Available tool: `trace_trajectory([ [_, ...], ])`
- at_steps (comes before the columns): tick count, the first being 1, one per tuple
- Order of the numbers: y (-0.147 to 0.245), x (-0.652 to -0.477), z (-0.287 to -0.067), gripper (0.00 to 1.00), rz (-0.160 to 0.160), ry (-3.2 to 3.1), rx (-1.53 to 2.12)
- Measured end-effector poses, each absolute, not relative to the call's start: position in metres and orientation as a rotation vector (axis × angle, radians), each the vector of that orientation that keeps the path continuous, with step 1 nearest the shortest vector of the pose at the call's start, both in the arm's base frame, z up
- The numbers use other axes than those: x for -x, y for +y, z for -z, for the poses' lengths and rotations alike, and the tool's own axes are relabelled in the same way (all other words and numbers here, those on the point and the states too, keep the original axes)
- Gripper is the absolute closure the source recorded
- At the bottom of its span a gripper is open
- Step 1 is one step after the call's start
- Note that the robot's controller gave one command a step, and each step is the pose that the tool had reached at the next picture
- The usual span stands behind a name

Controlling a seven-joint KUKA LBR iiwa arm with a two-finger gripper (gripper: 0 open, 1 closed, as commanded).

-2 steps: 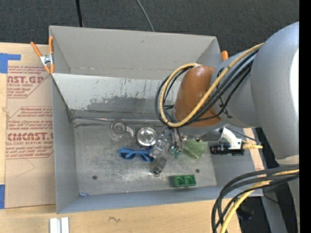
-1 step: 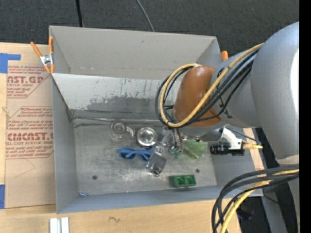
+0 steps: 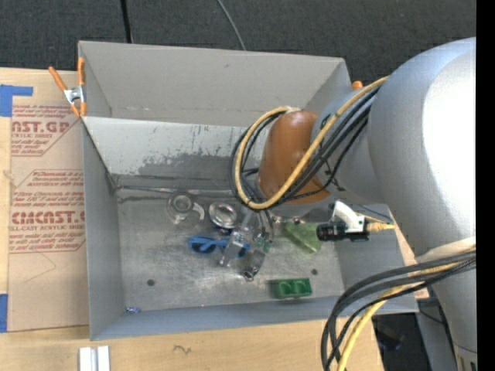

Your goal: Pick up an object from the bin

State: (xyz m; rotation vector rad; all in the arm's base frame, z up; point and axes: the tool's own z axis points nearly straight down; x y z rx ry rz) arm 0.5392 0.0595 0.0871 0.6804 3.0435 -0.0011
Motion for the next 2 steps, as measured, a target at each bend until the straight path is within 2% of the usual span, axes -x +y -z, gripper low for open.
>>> trace_trajectory([
  [1, 0.035, -0.5703, -0.0731, 0.0, -0.007, 3.127, -0.305],
  [2, 0.0355, -0.5711, -0.0755, 1.0, -0.006, 3.124, -0.302],
])
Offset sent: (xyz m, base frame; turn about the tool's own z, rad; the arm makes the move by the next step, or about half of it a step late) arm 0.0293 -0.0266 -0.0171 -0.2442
